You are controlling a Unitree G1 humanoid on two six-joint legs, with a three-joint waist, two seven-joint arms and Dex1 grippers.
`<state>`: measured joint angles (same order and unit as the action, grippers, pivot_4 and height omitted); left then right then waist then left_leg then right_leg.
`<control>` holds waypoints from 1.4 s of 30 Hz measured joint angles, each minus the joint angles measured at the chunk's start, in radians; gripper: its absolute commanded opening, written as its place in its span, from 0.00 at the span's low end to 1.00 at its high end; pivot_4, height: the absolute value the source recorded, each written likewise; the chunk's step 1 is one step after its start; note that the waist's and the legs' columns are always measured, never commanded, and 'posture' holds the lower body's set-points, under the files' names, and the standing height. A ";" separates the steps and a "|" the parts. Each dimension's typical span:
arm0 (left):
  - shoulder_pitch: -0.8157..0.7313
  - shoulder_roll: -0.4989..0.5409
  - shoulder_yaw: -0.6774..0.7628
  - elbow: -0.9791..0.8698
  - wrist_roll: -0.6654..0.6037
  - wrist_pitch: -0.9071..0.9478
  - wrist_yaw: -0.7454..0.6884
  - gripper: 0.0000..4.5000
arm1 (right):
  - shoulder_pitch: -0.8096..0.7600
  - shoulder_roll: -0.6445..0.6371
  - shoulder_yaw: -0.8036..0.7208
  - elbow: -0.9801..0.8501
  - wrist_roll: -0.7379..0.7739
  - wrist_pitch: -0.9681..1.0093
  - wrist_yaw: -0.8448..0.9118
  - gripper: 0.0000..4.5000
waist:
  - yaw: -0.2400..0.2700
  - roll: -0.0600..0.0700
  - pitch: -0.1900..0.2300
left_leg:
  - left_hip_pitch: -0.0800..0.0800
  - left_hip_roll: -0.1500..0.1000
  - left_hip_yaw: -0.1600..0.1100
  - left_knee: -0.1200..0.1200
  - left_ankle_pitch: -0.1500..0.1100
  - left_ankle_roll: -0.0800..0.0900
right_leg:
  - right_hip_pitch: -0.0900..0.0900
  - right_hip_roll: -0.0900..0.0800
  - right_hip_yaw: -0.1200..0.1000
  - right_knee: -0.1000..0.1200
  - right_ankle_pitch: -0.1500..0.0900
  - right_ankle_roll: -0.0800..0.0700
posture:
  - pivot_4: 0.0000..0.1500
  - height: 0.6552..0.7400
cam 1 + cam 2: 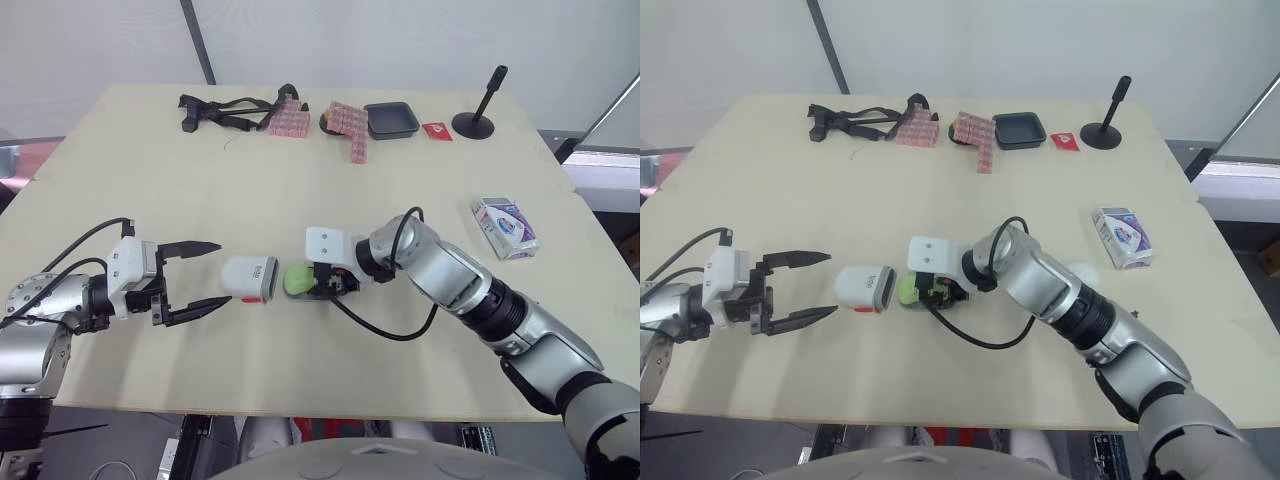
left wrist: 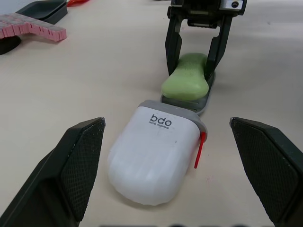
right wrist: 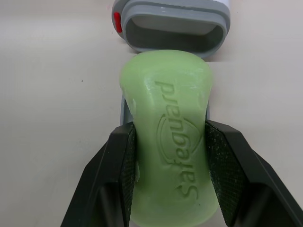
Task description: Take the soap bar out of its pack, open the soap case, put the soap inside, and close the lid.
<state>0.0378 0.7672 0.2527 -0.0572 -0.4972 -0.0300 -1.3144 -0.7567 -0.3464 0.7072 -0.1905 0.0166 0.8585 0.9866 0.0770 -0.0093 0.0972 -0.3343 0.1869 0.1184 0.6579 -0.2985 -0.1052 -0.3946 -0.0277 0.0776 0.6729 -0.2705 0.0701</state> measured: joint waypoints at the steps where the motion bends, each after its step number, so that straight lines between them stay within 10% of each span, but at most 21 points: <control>1: 0.000 0.000 0.000 0.000 0.000 0.000 0.002 1.00 | 0.000 0.000 0.003 0.007 0.000 0.000 0.000 0.38 | 0.000 0.000 0.000 | 0.000 0.000 0.000 0.000 0.000 0.000 | 0.000 0.000 0.000 0.000 0.000 0.000 | 1.00 1.00; 8: 0.010 0.000 0.000 -0.003 0.000 0.003 0.021 1.00 | -0.001 0.001 0.011 0.013 0.009 0.000 0.003 0.98 | -0.001 0.000 0.000 | 0.000 0.000 0.000 0.000 0.000 0.000 | 0.000 0.000 0.000 0.000 0.000 0.000 | 1.00 1.00; 20: 0.012 0.000 -0.015 -0.006 0.019 -0.003 0.017 1.00 | 0.087 -0.024 -0.216 -0.047 0.140 -0.131 0.021 1.00 | 0.003 -0.001 0.000 | 0.000 0.000 0.000 0.000 0.000 0.000 | 0.000 -0.001 0.000 0.000 0.000 0.000 | 1.00 1.00; 30: -0.184 0.060 -0.129 0.135 0.094 -0.055 -0.112 1.00 | 0.514 -0.120 -0.601 -0.062 0.424 -0.553 0.230 1.00 | 0.013 -0.001 -0.001 | 0.000 -0.001 0.000 0.000 0.000 0.001 | 0.000 -0.003 -0.002 0.000 0.000 0.000 | 1.00 1.00; 42: -0.299 0.084 -0.256 0.211 0.155 -0.055 -0.197 1.00 | 0.601 -0.171 -0.667 0.037 0.426 -0.774 0.279 1.00 | 0.003 0.000 -0.001 | -0.004 -0.001 0.001 -0.001 0.001 0.002 | 0.001 -0.002 -0.001 0.000 0.000 -0.002 | 1.00 1.00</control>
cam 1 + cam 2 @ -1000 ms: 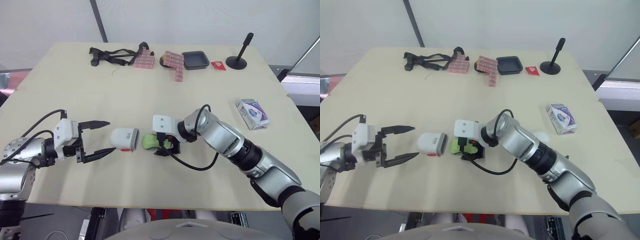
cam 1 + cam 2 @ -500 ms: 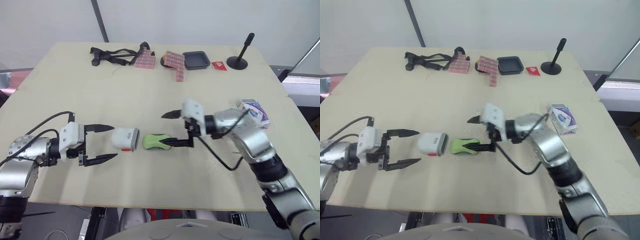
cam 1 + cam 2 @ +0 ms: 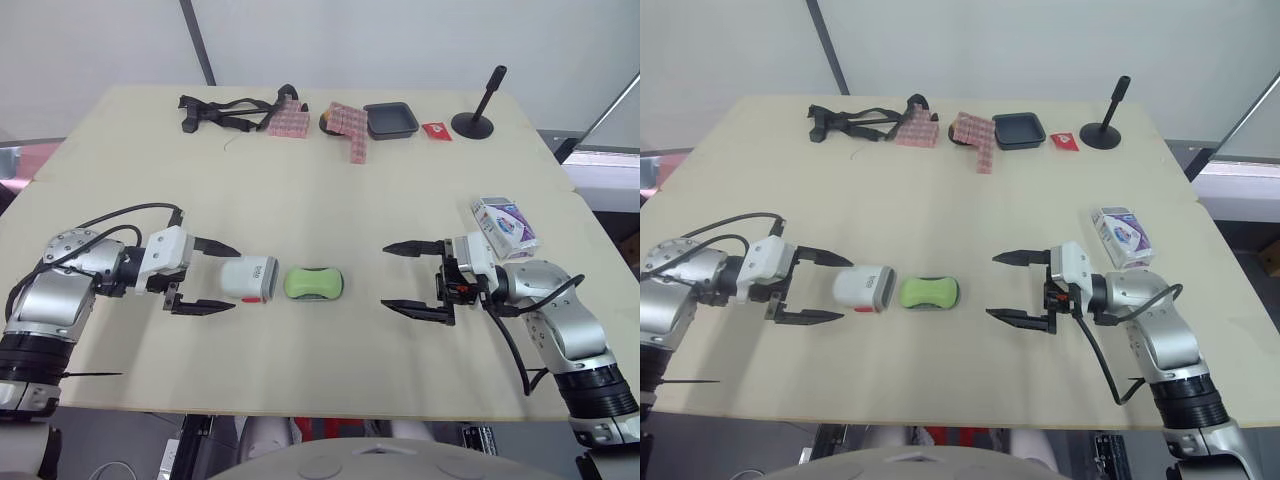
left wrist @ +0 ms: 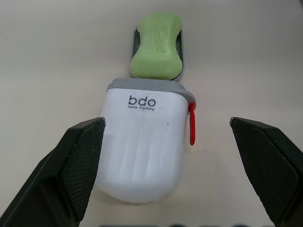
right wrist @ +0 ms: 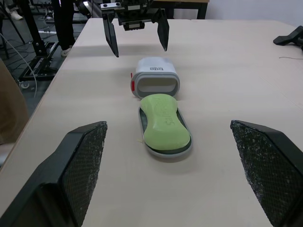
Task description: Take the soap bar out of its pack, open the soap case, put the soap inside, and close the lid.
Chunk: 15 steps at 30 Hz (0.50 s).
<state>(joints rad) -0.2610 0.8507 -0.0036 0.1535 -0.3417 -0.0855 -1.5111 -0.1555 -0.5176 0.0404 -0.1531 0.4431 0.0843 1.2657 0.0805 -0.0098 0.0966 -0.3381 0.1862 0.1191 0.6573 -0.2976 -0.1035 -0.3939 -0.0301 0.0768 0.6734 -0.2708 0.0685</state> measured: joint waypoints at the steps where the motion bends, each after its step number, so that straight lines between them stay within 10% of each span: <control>1: 0.000 0.000 -0.002 0.002 0.000 0.000 -0.001 1.00 | 0.000 -0.001 0.000 0.000 0.000 -0.004 0.000 1.00 | 0.001 0.000 0.000 | -0.001 0.000 0.000 0.000 0.000 0.000 | 0.000 0.000 0.000 0.000 0.000 0.000 | 1.00 1.00; 15: -0.188 -0.057 -0.105 0.196 0.138 -0.122 0.003 1.00 | 0.229 -0.038 -0.012 -0.031 -0.002 -0.082 -0.003 1.00 | 0.013 0.000 0.000 | -0.002 -0.002 -0.001 0.000 0.000 0.001 | 0.002 -0.003 -0.001 -0.002 0.000 0.000 | 1.00 1.00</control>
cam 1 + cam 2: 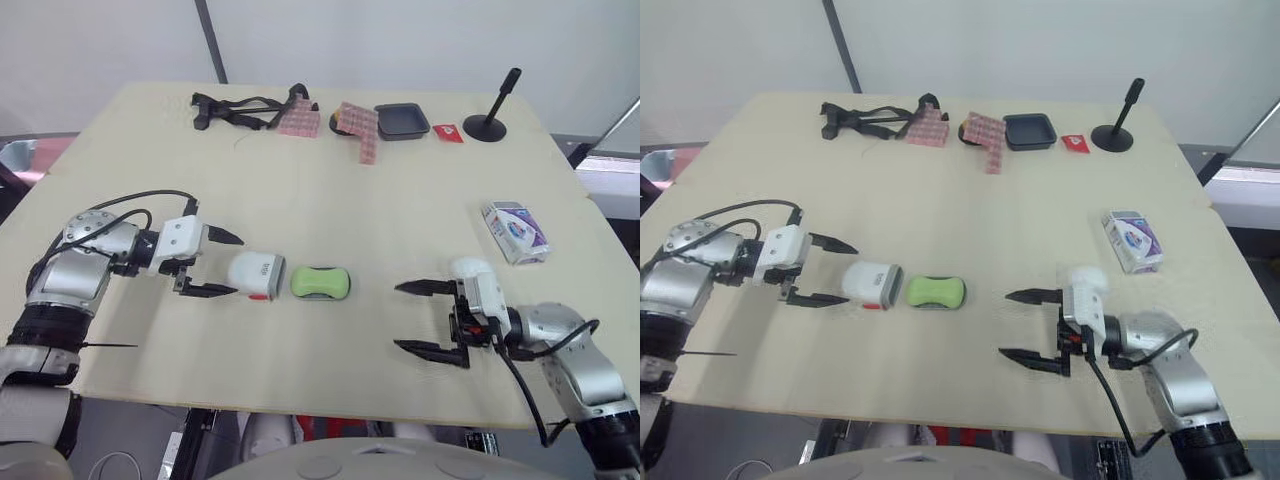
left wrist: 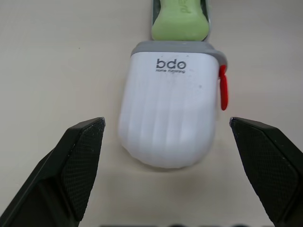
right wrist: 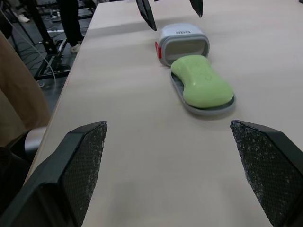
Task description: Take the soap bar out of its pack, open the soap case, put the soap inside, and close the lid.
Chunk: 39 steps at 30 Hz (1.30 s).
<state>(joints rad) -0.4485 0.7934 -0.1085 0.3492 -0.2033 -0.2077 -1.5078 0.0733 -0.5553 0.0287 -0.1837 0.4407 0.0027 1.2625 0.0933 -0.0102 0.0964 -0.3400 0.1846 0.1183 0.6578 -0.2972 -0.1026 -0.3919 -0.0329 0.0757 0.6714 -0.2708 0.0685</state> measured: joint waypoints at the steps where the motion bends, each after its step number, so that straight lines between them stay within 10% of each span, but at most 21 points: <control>1: -0.002 -0.004 -0.011 0.001 0.001 -0.007 -0.002 1.00 | -0.003 -0.003 -0.002 0.000 0.000 -0.004 -0.004 1.00 | -0.004 0.000 0.000 | 0.000 0.000 0.000 0.000 0.000 0.000 | 0.000 0.000 0.000 0.000 0.000 0.000 | 1.00 1.00; 39: -0.052 -0.026 -0.107 0.066 0.080 -0.040 -0.020 1.00 | -0.031 -0.037 -0.004 0.040 0.001 -0.047 -0.005 1.00 | 0.005 0.000 0.000 | 0.000 0.000 0.000 -0.001 0.000 0.000 | 0.001 0.000 -0.001 -0.001 0.000 0.000 | 1.00 1.00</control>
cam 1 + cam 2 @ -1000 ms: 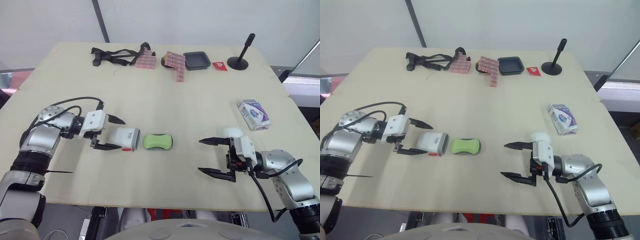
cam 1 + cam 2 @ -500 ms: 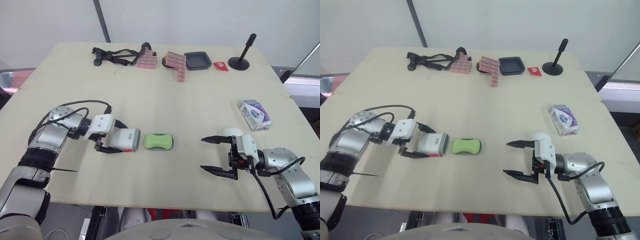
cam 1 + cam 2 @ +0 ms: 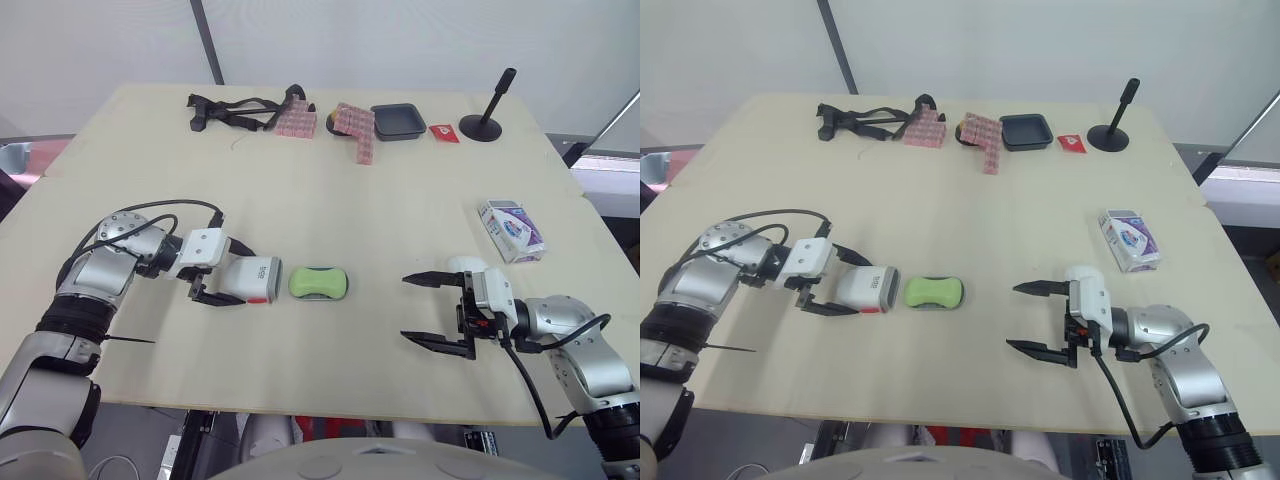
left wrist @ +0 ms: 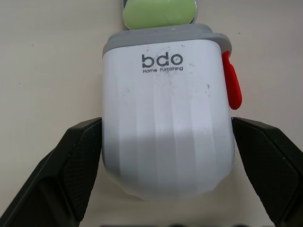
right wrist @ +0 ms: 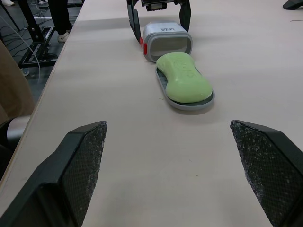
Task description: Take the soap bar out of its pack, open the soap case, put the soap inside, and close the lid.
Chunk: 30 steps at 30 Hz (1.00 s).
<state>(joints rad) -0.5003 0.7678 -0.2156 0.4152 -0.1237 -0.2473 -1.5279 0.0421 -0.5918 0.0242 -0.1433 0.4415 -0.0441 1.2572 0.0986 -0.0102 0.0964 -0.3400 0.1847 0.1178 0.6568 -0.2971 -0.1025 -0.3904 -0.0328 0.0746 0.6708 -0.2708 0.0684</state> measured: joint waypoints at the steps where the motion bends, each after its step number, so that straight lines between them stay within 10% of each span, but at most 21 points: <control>1: 0.000 0.000 0.000 0.000 0.000 0.000 0.000 1.00 | 0.000 0.000 0.000 0.000 0.000 0.000 0.000 1.00 | 0.000 0.000 0.000 | 0.000 0.000 0.000 0.000 0.000 0.000 | 0.000 0.000 0.000 0.000 0.000 0.000 | 1.00 1.00; 27: 0.000 -0.017 -0.012 0.000 0.018 0.000 0.014 1.00 | 0.000 -0.003 0.000 0.000 0.000 0.000 -0.001 1.00 | 0.007 0.000 0.000 | 0.000 0.000 0.000 0.000 0.000 0.000 | 0.000 0.000 0.000 0.000 0.000 0.000 | 1.00 1.00; 30: -0.011 -0.060 -0.012 0.025 0.038 -0.021 0.066 0.82 | 0.001 -0.021 -0.001 0.000 0.000 0.005 0.000 1.00 | 0.011 0.001 0.000 | 0.000 -0.001 0.000 0.000 0.000 0.000 | 0.001 -0.001 0.000 0.000 0.000 0.000 | 1.00 1.00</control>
<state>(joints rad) -0.5115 0.7077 -0.2275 0.4407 -0.0860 -0.2678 -1.4614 0.0428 -0.6125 0.0235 -0.1433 0.4417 -0.0391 1.2574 0.1101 -0.0096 0.0960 -0.3397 0.1839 0.1179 0.6569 -0.2971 -0.1024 -0.3893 -0.0339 0.0745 0.6706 -0.2708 0.0684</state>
